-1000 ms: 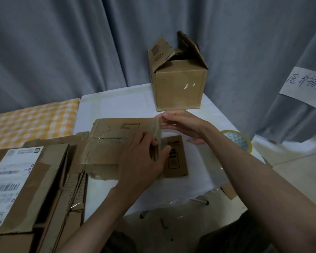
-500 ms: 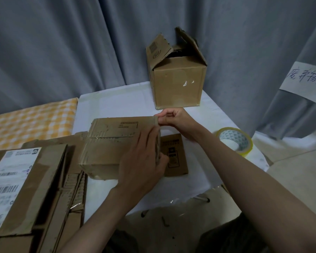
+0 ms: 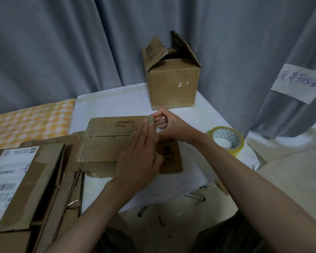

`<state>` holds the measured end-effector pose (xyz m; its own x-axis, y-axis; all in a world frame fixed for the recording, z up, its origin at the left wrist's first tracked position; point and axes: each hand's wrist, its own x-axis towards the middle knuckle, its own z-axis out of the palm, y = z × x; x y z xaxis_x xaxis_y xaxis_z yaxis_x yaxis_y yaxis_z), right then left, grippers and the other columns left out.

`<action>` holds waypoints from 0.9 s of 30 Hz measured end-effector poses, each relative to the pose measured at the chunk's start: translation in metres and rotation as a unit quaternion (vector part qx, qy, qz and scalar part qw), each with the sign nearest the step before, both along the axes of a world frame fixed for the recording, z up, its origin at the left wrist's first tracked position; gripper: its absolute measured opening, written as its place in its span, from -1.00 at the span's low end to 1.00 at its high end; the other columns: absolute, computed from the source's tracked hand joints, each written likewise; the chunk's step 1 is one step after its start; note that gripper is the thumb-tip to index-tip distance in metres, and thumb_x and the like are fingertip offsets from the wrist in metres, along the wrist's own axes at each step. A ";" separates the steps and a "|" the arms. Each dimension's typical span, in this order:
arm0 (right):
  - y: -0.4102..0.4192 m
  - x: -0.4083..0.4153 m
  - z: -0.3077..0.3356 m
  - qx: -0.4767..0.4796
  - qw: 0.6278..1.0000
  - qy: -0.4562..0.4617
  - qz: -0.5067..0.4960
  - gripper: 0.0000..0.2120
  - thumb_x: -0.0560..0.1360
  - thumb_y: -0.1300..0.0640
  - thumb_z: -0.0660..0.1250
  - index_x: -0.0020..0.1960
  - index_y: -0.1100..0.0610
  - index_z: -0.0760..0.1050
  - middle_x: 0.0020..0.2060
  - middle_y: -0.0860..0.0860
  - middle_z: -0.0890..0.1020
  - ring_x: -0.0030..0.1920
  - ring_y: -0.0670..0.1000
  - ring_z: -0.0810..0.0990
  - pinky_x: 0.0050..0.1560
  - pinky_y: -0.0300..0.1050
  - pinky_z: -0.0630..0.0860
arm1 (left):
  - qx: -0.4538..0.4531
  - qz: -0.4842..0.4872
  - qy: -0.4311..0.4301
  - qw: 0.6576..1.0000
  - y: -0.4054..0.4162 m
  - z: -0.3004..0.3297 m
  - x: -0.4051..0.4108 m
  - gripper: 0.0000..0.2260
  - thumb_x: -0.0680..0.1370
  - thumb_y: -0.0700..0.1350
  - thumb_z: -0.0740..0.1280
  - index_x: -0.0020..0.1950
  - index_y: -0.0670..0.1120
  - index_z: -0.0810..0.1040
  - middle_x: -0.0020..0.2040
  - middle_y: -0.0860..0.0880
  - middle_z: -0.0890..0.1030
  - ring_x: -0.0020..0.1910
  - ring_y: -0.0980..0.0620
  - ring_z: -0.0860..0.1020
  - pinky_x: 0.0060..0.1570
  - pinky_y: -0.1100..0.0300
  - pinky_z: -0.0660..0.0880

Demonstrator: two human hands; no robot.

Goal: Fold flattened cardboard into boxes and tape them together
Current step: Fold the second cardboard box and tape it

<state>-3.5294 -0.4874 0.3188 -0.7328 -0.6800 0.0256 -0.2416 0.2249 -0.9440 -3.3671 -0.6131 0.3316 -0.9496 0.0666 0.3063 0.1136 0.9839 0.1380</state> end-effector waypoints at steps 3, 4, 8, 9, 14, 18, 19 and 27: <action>0.001 -0.004 0.004 -0.005 1.000 0.011 -0.021 -0.51 0.26 0.28 0.63 0.10 0.13 0.50 0.00 0.10 0.64 -0.01 0.06 0.66 0.11 0.08 0.62 | -0.019 -0.010 0.003 1.000 0.000 0.001 0.000 -0.41 0.60 -0.07 0.20 0.58 -0.22 0.11 0.58 -0.20 0.14 0.53 -0.14 0.23 0.40 0.01 0.30; 0.002 -0.005 0.006 -0.015 0.999 0.003 -0.028 -0.55 0.27 0.29 0.62 0.08 0.19 0.52 0.00 0.17 0.65 0.00 0.13 0.67 0.15 0.17 0.60 | -0.024 -0.011 -0.005 1.000 0.000 0.001 0.000 -0.43 0.63 -0.05 0.14 0.60 -0.19 0.06 0.60 -0.17 0.08 0.56 -0.10 0.16 0.44 0.04 0.25; -0.001 -0.012 0.011 -0.065 0.997 -0.029 -0.033 -0.80 0.41 0.34 0.51 -0.03 0.32 0.54 -0.11 0.25 0.67 -0.08 0.06 0.65 0.12 0.04 0.59 | -0.035 -0.005 -0.013 0.999 0.001 0.000 0.001 -0.46 0.65 -0.02 -0.12 0.62 -0.15 -0.06 0.62 -0.12 -0.01 0.59 -0.03 0.04 0.51 0.08 0.19; -0.002 -0.012 0.011 -0.081 0.995 -0.042 -0.034 -0.88 0.45 0.36 0.47 -0.06 0.31 0.56 -0.12 0.23 0.68 -0.10 0.03 0.66 0.08 -0.05 0.61 | -0.042 -0.003 -0.013 0.999 0.002 0.000 0.000 -0.45 0.63 0.00 -0.20 0.61 -0.16 -0.08 0.62 -0.12 -0.02 0.60 -0.02 0.02 0.52 0.08 0.17; -0.009 -0.004 0.013 -0.097 0.987 -0.070 -0.103 -0.86 0.54 0.31 0.39 0.03 0.39 0.62 -0.16 0.16 0.69 -0.17 0.01 0.66 -0.05 -0.20 0.64 | -0.021 0.027 -0.012 0.999 0.006 -0.003 -0.003 -0.44 0.62 0.00 -0.19 0.62 -0.14 -0.05 0.62 -0.09 0.00 0.59 0.01 0.04 0.50 0.08 0.21; -0.007 0.018 0.018 -0.042 0.987 -0.007 -0.158 -0.76 0.62 0.26 0.30 0.25 0.28 0.61 0.02 0.19 0.71 -0.03 0.09 0.70 0.05 -0.09 0.65 | 0.041 0.015 -0.016 0.999 -0.002 0.001 -0.002 -0.43 0.64 0.16 -0.08 0.62 -0.02 -0.01 0.63 0.02 0.02 0.56 0.08 0.10 0.36 0.14 0.35; -0.005 0.025 0.019 -0.023 0.985 0.018 -0.170 -0.74 0.63 0.23 0.28 0.28 0.25 0.60 0.03 0.18 0.71 -0.01 0.09 0.71 0.06 -0.06 0.65 | 0.071 -0.004 -0.019 0.997 -0.009 0.004 -0.002 -0.42 0.64 0.22 -0.06 0.62 0.01 0.02 0.62 0.05 0.05 0.55 0.10 0.12 0.35 0.13 0.34; 0.002 0.116 0.032 0.129 0.963 0.172 -0.163 -0.48 0.49 -0.35 0.20 0.02 0.05 0.65 -0.22 -0.08 0.71 -0.29 -0.18 0.61 -0.18 -0.22 0.53 | 0.129 0.106 -0.044 0.985 -0.142 0.022 -0.013 -0.54 0.68 0.06 0.10 0.55 -0.08 0.28 0.58 -0.04 0.21 0.55 -0.05 0.17 0.50 0.09 0.05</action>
<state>-3.4139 -0.4856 0.3512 -0.8867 -0.4313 0.1663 -0.4070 0.5577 -0.7234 -3.3803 -0.7552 0.3538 -0.9574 -0.2059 0.2023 -0.1153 0.9154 0.3858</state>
